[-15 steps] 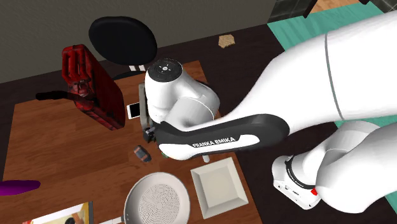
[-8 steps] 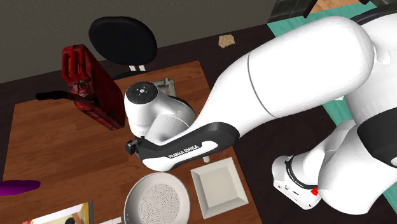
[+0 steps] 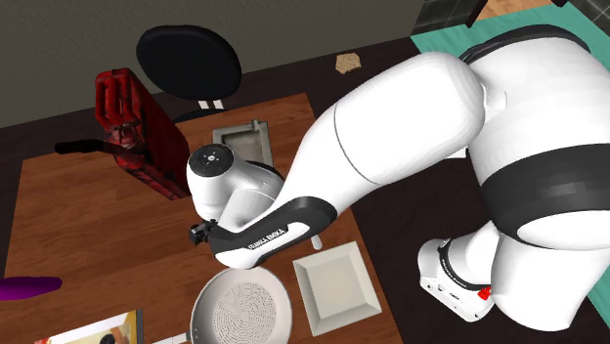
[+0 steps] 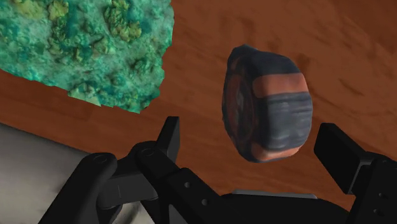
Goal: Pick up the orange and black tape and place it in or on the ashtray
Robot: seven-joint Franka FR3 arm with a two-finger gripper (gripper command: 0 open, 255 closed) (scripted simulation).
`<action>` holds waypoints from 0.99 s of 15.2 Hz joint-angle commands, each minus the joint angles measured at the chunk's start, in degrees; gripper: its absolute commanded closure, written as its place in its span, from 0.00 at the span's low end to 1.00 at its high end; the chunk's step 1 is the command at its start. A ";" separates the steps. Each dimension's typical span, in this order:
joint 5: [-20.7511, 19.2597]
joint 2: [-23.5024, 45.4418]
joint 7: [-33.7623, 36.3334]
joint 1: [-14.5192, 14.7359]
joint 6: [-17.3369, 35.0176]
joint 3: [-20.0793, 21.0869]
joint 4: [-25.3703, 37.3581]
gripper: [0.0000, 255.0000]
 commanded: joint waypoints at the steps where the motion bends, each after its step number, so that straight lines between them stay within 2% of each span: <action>1: -0.53 1.43 0.35 0.54 0.86 -0.44 0.60 0.00; 8: -0.53 1.43 0.35 0.55 0.86 -0.45 0.60 0.00; 9: -0.53 1.43 0.35 0.55 0.86 -0.45 0.60 1.00; 15: -0.54 1.41 0.39 0.59 0.84 -0.45 0.60 1.00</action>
